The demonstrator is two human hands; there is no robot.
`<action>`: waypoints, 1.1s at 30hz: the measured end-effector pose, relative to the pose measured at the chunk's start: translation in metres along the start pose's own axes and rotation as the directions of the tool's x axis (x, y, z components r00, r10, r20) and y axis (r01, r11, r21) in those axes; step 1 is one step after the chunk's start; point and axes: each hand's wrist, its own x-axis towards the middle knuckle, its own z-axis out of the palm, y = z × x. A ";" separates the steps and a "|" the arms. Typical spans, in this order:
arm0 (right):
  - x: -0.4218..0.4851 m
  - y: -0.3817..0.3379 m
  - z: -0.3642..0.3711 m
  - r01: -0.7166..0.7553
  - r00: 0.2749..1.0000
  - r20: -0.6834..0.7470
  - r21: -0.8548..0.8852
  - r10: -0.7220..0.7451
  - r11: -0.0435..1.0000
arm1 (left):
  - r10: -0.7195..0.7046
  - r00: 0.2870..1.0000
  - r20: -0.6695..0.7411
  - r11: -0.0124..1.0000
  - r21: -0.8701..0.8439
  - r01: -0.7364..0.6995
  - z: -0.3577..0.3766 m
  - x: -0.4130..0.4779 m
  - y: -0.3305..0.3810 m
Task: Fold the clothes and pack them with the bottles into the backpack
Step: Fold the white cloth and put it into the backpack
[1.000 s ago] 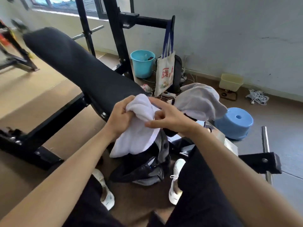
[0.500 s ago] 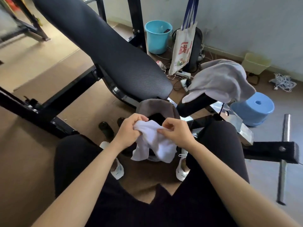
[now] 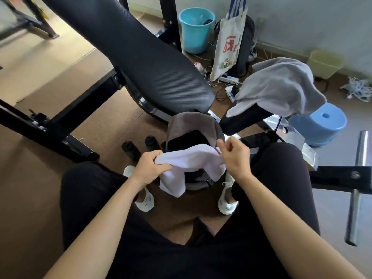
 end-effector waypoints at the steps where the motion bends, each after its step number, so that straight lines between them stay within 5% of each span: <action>1: 0.006 -0.001 -0.005 -0.038 0.999 -0.032 0.027 0.039 0.999 | -0.020 1.000 -0.010 1.000 -0.007 0.020 -0.006 0.003 0.000; 4: 0.018 0.001 -0.011 -0.042 0.995 0.090 0.034 0.039 0.999 | -0.050 0.997 -0.066 0.999 0.010 0.050 -0.020 0.012 0.000; 8: 0.004 0.005 0.008 0.022 0.910 0.413 -0.015 -0.014 1.000 | 0.005 0.998 0.062 0.997 0.075 -0.010 -0.017 0.018 0.007; 13: -0.008 0.006 0.027 0.091 0.840 0.540 -0.043 -0.053 0.995 | 0.096 0.994 0.057 0.994 -0.051 -0.093 -0.008 0.015 0.016; 20: -0.015 0.014 0.050 0.056 0.845 0.530 -0.213 0.067 0.976 | 0.091 0.995 -0.029 0.940 -0.328 -0.096 0.009 0.014 0.030; 25: -0.001 0.024 0.044 -0.101 0.847 0.473 -0.303 0.241 0.948 | -0.041 0.988 -0.151 0.858 -0.512 -0.042 -0.002 0.019 0.029; 28: 0.011 0.017 0.033 -0.359 0.865 0.337 -0.099 0.371 0.928 | -0.126 0.962 -0.241 0.930 -0.366 0.030 -0.010 0.027 0.015; 33: 0.038 0.007 -0.002 -0.584 0.786 0.086 0.430 0.613 0.689 | -0.187 0.979 -0.079 0.971 0.139 0.197 -0.014 0.039 -0.018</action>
